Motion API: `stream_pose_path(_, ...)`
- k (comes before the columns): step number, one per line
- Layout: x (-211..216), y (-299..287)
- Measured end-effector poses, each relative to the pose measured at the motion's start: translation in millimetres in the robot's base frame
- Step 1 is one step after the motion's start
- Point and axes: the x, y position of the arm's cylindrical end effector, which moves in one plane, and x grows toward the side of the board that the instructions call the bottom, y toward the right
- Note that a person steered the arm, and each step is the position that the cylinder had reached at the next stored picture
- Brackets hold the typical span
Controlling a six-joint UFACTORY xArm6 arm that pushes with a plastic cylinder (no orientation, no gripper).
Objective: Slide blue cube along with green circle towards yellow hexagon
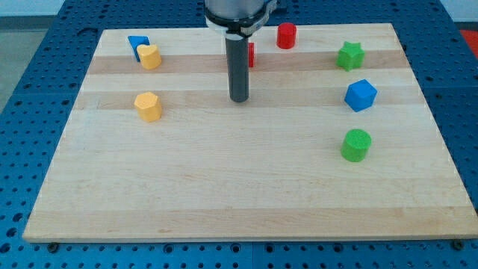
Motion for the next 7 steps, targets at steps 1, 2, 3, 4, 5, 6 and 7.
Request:
stream_pose_path(1,-11.7,19.8)
stream_pose_path(2,-11.7,62.6)
stream_pose_path(3,-11.7,72.4)
stream_pose_path(4,-11.7,77.5)
stream_pose_path(5,-13.5,130.4)
stream_pose_path(6,-12.1,182.0)
stream_pose_path(7,-8.5,219.1)
